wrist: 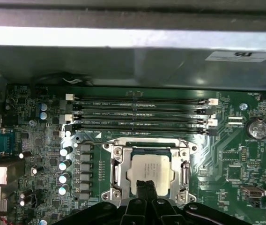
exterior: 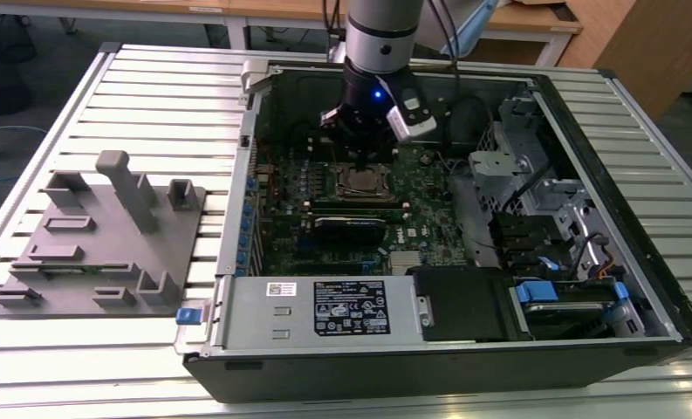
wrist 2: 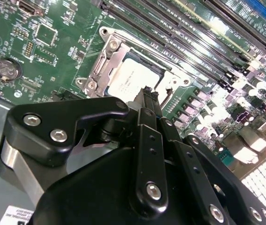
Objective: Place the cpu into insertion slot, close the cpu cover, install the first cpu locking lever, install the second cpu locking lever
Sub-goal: 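Close the cpu cover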
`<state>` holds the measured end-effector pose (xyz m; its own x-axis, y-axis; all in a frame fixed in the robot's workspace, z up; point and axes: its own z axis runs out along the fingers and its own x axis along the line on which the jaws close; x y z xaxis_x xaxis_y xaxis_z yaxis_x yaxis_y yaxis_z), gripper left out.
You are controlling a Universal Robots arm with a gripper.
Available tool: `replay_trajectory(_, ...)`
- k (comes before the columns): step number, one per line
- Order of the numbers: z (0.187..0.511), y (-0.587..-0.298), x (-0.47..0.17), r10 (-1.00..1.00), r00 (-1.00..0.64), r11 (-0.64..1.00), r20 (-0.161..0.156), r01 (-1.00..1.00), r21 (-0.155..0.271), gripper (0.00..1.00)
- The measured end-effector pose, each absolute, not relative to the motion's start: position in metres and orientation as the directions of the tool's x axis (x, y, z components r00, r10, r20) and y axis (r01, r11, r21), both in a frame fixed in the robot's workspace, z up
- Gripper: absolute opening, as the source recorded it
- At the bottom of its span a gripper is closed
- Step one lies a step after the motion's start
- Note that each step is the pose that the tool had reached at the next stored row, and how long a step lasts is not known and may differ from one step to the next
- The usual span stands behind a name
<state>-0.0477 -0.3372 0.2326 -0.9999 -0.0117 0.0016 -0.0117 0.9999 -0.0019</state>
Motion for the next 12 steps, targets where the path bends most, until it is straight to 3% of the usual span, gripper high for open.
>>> replay_trajectory(12,0.223,-0.337,-0.058,-0.012,-1.000,1.000,0.002,-0.012,-0.002,0.11)
